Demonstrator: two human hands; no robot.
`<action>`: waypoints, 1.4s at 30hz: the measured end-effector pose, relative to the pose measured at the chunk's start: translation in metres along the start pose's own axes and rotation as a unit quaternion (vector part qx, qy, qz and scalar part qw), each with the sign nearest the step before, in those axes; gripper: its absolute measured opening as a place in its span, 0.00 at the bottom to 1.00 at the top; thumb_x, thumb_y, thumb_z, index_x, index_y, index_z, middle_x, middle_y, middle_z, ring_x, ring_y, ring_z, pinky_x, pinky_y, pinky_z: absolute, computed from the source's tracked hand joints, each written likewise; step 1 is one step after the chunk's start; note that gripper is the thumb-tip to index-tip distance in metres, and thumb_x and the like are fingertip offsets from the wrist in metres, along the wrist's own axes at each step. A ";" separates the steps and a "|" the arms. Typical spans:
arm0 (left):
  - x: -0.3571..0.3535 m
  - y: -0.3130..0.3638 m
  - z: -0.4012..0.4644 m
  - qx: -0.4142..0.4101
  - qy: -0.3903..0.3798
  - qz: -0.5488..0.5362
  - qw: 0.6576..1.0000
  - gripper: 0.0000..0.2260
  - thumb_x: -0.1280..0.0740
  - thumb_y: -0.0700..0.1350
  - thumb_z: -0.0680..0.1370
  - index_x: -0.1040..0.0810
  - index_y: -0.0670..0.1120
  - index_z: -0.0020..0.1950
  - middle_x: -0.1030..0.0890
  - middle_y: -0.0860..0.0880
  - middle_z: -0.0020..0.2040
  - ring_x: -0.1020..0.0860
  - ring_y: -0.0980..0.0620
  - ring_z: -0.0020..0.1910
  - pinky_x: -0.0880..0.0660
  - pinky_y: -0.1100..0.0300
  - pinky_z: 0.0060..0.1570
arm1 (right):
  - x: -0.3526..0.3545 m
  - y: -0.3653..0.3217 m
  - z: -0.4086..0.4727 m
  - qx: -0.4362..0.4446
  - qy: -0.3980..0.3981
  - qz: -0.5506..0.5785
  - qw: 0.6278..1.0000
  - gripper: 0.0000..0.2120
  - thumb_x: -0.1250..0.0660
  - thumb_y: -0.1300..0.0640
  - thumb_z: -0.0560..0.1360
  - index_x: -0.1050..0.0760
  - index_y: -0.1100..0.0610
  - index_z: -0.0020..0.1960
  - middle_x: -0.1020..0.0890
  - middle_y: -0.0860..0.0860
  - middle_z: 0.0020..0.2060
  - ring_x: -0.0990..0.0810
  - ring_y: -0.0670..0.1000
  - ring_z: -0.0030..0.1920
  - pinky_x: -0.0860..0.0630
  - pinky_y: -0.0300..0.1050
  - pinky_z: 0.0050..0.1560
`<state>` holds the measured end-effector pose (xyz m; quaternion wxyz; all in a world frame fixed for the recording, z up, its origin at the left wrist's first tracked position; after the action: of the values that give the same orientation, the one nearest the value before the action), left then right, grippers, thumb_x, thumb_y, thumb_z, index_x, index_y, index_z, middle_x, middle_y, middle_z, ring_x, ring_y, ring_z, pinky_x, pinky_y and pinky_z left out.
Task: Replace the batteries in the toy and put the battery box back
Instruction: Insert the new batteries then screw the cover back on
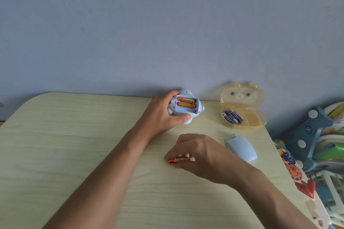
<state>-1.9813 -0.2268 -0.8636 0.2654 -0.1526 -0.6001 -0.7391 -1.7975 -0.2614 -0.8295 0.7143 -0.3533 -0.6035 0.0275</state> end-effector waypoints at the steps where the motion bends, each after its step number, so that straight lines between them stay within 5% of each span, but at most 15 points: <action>1: 0.000 0.000 0.000 0.000 0.002 0.002 1.000 0.26 0.20 0.51 0.71 0.22 0.51 0.67 0.15 0.58 0.54 0.17 0.64 0.52 0.25 0.75 0.47 | 0.000 0.001 0.000 0.003 0.005 0.001 1.000 0.09 0.29 0.55 0.75 0.17 0.46 0.55 0.20 0.44 0.44 0.28 0.35 0.37 0.26 0.35 0.43; 6: -0.001 0.001 0.001 0.008 0.003 0.010 1.000 0.24 0.21 0.51 0.70 0.21 0.52 0.64 0.14 0.59 0.50 0.17 0.66 0.48 0.25 0.74 0.44 | 0.011 0.009 0.002 -0.004 0.085 0.040 0.996 0.09 0.27 0.59 0.73 0.17 0.49 0.52 0.18 0.46 0.38 0.20 0.47 0.38 0.22 0.40 0.41; 10: 0.000 0.003 0.003 -0.003 0.003 0.025 1.000 0.31 0.26 0.62 0.65 0.21 0.52 0.66 0.15 0.60 0.48 0.18 0.67 0.45 0.26 0.74 0.45 | 0.036 0.017 0.010 -0.041 0.219 0.121 0.967 0.10 0.26 0.63 0.72 0.16 0.51 0.51 0.16 0.47 0.38 0.17 0.48 0.37 0.20 0.40 0.42; 16: 0.001 0.002 0.002 -0.005 -0.005 -0.015 1.000 0.18 0.20 0.46 0.71 0.20 0.55 0.57 0.14 0.57 0.46 0.16 0.63 0.45 0.25 0.73 0.43 | 0.047 0.033 0.033 -0.093 0.360 0.151 0.916 0.10 0.27 0.65 0.72 0.18 0.54 0.50 0.14 0.45 0.42 0.15 0.45 0.43 0.19 0.42 0.48; 20: 0.000 0.003 0.002 -0.003 0.000 -0.028 1.000 0.22 0.20 0.51 0.69 0.21 0.58 0.61 0.14 0.58 0.49 0.15 0.62 0.48 0.20 0.65 0.48 | 0.037 0.040 0.043 -0.085 0.345 0.088 0.931 0.09 0.27 0.65 0.72 0.18 0.53 0.50 0.14 0.43 0.40 0.16 0.44 0.43 0.22 0.43 0.47; 25: 0.001 0.006 0.002 -0.021 0.004 -0.036 0.999 0.25 0.20 0.47 0.69 0.21 0.60 0.63 0.14 0.64 0.50 0.16 0.66 0.50 0.25 0.72 0.51 | 0.032 0.051 0.043 -0.058 0.322 -0.023 0.945 0.09 0.27 0.63 0.72 0.18 0.52 0.50 0.15 0.46 0.39 0.18 0.50 0.42 0.22 0.53 0.44; 29: -0.002 0.002 0.004 -0.007 0.007 -0.008 1.000 0.26 0.23 0.56 0.66 0.21 0.58 0.64 0.14 0.60 0.49 0.16 0.59 0.50 0.19 0.57 0.54 | 0.032 0.050 0.051 -0.020 0.305 -0.128 0.944 0.06 0.30 0.61 0.73 0.18 0.53 0.47 0.17 0.50 0.37 0.20 0.56 0.37 0.23 0.54 0.37; 36: -0.001 0.002 0.005 -0.013 0.015 -0.011 1.000 0.22 0.20 0.47 0.68 0.19 0.51 0.61 0.13 0.56 0.46 0.15 0.62 0.46 0.23 0.70 0.46 | 0.026 0.048 0.057 -0.010 0.294 -0.175 0.940 0.06 0.31 0.63 0.71 0.16 0.55 0.42 0.18 0.52 0.36 0.21 0.57 0.36 0.24 0.48 0.36; 42: 0.000 0.003 0.004 -0.005 0.007 -0.015 1.000 0.22 0.20 0.47 0.68 0.19 0.53 0.61 0.13 0.56 0.47 0.16 0.61 0.46 0.21 0.67 0.46 | 0.025 0.052 0.061 -0.051 0.276 -0.167 0.945 0.06 0.29 0.62 0.71 0.16 0.53 0.40 0.18 0.50 0.35 0.21 0.57 0.37 0.25 0.49 0.33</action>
<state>-1.9800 -0.2240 -0.8597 0.2578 -0.1395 -0.5969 -0.7468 -1.8248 -0.1820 -0.8347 0.8284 -0.2767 -0.4335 -0.2218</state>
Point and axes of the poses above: each hand's wrist, its own z-axis towards the middle knuckle, its own x-axis out of the back of the hand, y = z × x, the point moved 1 cm from there along z, towards the middle knuckle
